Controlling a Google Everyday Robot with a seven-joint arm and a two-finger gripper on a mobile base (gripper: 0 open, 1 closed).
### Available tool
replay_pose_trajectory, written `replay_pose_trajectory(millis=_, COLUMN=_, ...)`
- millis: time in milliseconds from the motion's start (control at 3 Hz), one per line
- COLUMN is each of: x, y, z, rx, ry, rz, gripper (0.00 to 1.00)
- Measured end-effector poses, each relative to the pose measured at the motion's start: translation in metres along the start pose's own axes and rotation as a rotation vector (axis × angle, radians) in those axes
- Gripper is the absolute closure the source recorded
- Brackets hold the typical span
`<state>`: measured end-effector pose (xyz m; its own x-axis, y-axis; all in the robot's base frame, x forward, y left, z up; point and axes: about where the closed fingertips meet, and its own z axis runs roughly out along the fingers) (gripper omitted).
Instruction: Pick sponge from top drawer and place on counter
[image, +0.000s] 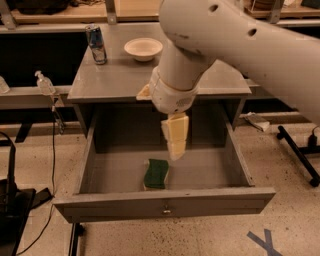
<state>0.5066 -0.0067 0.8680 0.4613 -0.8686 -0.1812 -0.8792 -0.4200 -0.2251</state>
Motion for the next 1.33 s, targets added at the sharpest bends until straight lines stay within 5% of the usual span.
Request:
replay_pose_trajectory(millis=667, x=-0.001, y=-0.008, z=0.010, rx=0.014, ry=-0.024, rz=-0.025, gripper=0.00)
replay_pose_trajectory(millis=1333, x=0.065, y=0.007, z=0.113, rx=-0.098, ry=-0.105, rz=-0.253, gripper=0.00)
